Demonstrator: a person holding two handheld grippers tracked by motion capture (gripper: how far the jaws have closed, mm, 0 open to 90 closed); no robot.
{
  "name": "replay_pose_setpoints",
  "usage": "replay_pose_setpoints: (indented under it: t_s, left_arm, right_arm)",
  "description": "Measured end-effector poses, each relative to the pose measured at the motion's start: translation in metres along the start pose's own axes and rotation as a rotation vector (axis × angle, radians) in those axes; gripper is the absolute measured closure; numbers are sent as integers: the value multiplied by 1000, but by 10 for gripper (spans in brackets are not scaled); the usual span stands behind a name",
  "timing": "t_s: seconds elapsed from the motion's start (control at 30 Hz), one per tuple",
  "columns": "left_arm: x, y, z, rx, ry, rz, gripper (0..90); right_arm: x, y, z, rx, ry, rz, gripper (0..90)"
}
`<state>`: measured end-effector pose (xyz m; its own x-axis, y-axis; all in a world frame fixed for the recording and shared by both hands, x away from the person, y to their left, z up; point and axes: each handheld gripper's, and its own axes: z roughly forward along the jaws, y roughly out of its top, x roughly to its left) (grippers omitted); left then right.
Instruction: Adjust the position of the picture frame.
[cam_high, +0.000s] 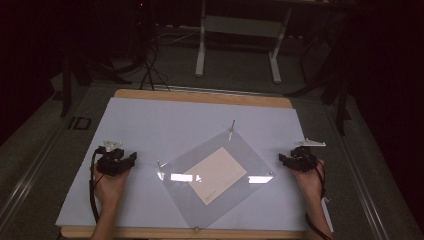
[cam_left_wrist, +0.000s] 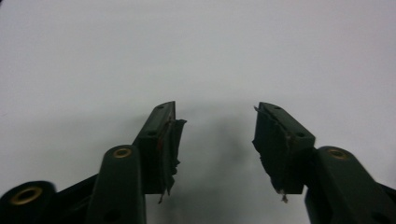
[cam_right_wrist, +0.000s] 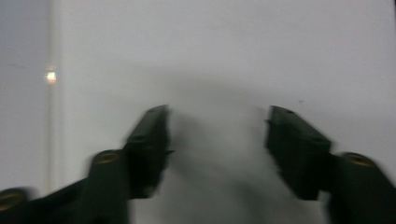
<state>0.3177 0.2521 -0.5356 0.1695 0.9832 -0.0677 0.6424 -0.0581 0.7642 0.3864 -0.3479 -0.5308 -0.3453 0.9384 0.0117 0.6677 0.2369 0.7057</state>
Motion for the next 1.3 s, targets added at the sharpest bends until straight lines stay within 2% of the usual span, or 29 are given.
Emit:
replay_pose_setpoints:
  t_s: [0.03,0.07,0.17,0.2,0.23,0.3,0.37,0.4,0.47,0.53,0.6,0.63,0.7,0.8,0.83,0.87,0.9,1.0,1.17,1.3]
  left_arm:
    - [0,0,0,0,0,0,492]
    - [-6,-1,-5,-12,-29,35,505]
    - [-10,-3,-9,-22,-46,53,496]
    - [-17,-3,-14,-32,-98,43,496]
    - [-17,-3,-14,-32,-98,43,492]
    - [-25,-1,-18,-41,-105,77,486]
    - [-27,0,-19,-39,-108,86,477]
    - [-32,0,-19,-39,-129,98,475]
    - [-37,0,-20,-32,-146,128,475]
    - [-41,1,-21,-35,-157,147,468]
    - [-42,2,-22,-37,-166,149,459]
    - [-45,1,-23,-41,-186,158,461]
    - [-49,0,-25,-37,-188,171,473]
    - [-51,-1,-26,-33,-185,170,489]
    - [-51,-3,-28,-38,-198,162,487]
    - [-51,-3,-28,-38,-198,162,484]
    - [-51,-3,-29,-43,-204,162,481]
    - [-52,-4,-31,-47,-209,163,473]
    - [-56,-5,-32,-43,-259,184,488]
    - [-62,-4,-32,-41,-274,206,489]
  right_arm:
    - [0,0,-2,-12,3,2,460]
    - [1,0,-4,-28,16,-1,472]
    - [2,1,-5,-38,23,-4,472]
    - [6,3,-9,-57,36,-22,495]
    - [6,3,-9,-57,36,-22,495]
    - [10,5,-11,-66,42,-34,498]
    - [10,6,-12,-73,100,-5,503]
    - [11,7,-13,-81,118,8,512]
    - [13,9,-15,-89,129,3,518]
    - [18,12,-16,-88,125,-18,537]
    - [24,14,-15,-83,125,-51,555]
    - [26,15,-15,-79,127,-67,568]
    - [32,18,-13,-76,136,-99,575]
    - [38,22,-12,-82,159,-127,576]
    - [43,27,-11,-85,177,-151,583]
    - [43,27,-11,-85,177,-151,583]
    - [47,34,-10,-84,186,-177,586]
    - [52,40,-9,-89,194,-191,593]
    - [66,59,-6,-86,227,-249,608]
    - [73,70,-1,-87,240,-266,608]
